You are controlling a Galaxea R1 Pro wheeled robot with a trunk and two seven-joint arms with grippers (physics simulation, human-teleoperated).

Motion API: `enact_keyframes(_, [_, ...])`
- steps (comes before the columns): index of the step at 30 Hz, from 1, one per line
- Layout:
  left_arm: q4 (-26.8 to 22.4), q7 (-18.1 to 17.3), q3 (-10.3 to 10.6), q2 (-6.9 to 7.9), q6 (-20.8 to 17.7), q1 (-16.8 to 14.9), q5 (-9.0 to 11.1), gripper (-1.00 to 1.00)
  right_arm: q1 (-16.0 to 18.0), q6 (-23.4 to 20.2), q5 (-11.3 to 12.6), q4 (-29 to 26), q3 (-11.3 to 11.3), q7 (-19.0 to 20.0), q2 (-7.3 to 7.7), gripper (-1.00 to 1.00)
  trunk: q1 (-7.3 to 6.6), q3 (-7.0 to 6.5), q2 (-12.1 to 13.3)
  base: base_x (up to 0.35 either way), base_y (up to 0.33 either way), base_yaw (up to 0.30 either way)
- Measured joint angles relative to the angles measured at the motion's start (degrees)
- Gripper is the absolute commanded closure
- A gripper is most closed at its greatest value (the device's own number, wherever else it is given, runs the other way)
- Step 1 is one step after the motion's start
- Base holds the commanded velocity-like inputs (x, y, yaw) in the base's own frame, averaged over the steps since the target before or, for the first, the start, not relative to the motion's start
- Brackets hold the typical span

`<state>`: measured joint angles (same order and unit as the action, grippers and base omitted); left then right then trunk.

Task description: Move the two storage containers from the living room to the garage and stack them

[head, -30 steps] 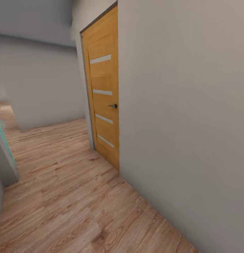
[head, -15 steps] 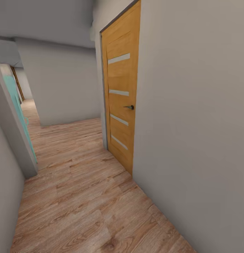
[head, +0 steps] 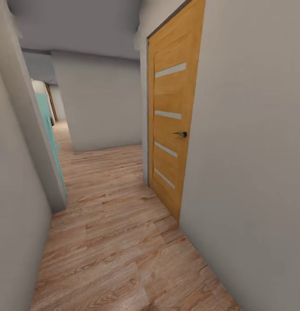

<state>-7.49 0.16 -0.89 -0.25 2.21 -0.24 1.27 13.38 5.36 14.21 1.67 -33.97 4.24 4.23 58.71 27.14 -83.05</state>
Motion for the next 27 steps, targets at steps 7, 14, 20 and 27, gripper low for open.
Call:
enact_keyframes(7, [0.0,0.0,0.0,0.00,0.0,0.0,0.0,-1.00,0.0,0.0,0.0,0.0,0.0,0.0,0.00,-1.00,0.00,0.00,0.0,0.189,0.000,0.272])
enact_keyframes(14, [0.0,0.0,0.0,0.00,0.0,0.0,0.0,-1.00,0.0,0.0,0.0,0.0,0.0,0.0,0.00,-1.00,0.00,0.00,0.0,0.189,0.000,0.272])
enact_keyframes(20, [0.0,0.0,0.0,0.00,0.0,0.0,0.0,-1.00,0.0,0.0,0.0,0.0,0.0,0.0,0.00,-1.00,0.00,0.00,0.0,0.188,0.000,0.272])
enact_keyframes(27, [0.0,0.0,0.0,0.00,0.0,0.0,0.0,-1.00,0.0,0.0,0.0,0.0,0.0,0.0,0.00,-1.00,0.00,0.00,0.0,0.186,0.000,0.256])
